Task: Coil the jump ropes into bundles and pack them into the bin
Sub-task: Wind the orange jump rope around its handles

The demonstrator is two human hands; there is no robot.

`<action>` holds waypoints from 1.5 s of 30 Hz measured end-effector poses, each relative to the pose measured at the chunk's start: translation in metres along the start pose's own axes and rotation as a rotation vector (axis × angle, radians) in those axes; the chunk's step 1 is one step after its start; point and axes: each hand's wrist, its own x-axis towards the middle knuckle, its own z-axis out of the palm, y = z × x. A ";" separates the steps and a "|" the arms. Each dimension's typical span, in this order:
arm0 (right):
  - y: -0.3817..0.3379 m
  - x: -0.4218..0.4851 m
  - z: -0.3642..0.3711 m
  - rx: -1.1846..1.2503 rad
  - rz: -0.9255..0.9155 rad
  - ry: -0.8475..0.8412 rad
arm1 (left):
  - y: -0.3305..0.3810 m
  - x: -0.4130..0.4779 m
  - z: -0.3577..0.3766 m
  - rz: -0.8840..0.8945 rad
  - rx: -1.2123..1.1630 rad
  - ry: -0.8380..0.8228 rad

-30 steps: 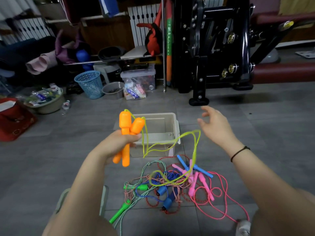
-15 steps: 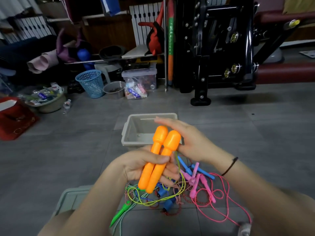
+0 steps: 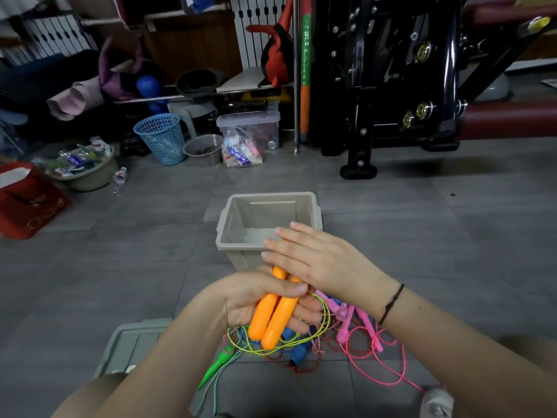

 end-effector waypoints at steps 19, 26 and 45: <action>0.023 -0.016 -0.018 1.012 0.962 0.024 | 0.002 -0.006 -0.001 0.055 0.017 -0.124; 0.019 -0.016 -0.022 1.586 1.145 -0.037 | 0.011 -0.012 -0.011 0.133 -0.010 -0.042; 0.022 -0.003 -0.030 0.668 0.692 -0.908 | -0.007 0.045 -0.007 -0.533 1.057 0.145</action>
